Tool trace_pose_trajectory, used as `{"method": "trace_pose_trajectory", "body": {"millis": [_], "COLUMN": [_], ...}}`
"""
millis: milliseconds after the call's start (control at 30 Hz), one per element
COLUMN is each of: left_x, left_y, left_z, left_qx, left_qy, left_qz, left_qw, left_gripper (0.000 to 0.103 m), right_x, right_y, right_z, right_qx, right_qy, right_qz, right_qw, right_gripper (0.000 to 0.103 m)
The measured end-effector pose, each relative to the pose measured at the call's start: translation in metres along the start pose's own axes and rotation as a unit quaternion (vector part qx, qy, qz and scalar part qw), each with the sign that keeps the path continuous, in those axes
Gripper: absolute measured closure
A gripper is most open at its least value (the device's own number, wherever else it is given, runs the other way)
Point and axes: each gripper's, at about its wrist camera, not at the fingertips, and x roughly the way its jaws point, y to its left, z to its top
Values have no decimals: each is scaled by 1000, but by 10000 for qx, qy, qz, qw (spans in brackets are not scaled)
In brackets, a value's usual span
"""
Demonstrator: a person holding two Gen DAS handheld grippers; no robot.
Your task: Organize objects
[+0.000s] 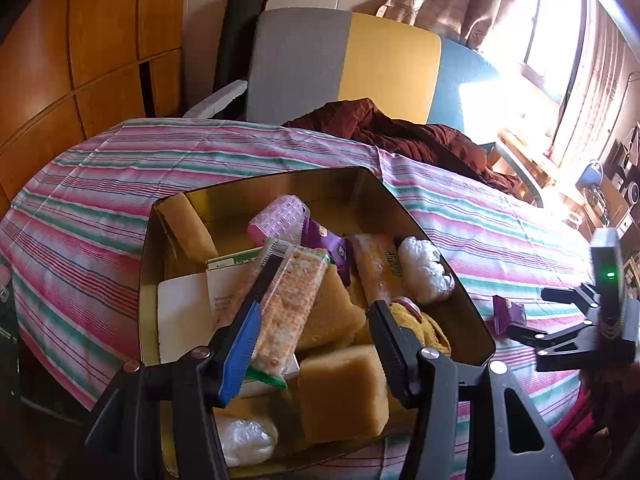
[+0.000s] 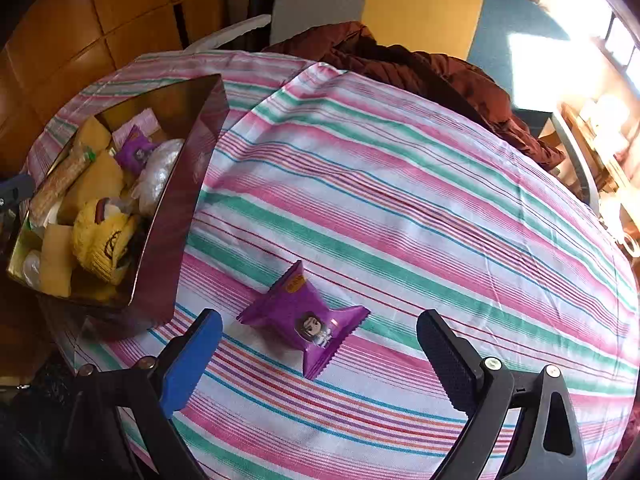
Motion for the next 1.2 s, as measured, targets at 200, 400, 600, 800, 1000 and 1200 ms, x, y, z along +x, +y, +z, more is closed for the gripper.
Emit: {"method": "trace_pose_trajectory", "body": {"millis": [200,400,600,800,1000,1200], "left_x": [-2,-2,-10,-24,-36,-41], "left_y": [2,5,9,18,28,38], "left_z": [-3,-4,-4,-3,-5,-8], "left_qx": [-7,-27,-15,-57,-113,-275], "left_qy": [42,39,-93,-307,-457,-504], "left_qz": [-16,-45,32,275,481,651], "left_qw": [10000,10000,10000,9991,9977,9962], "left_gripper": [46,46,46,46,46,46], "right_x": [35,34,13,-43,-51,-26], "right_y": [22,18,16,47,110,155], "right_z": [4,0,5,38,65,80], "right_qx": [-896,-794,-446,-353,-568,-590], "right_qy": [404,477,222,-658,-977,-870], "right_qz": [-333,-144,-131,322,807,884], "right_qw": [9946,9956,9987,9967,9903,9905], "right_gripper": [31,54,55,55,55,47]}}
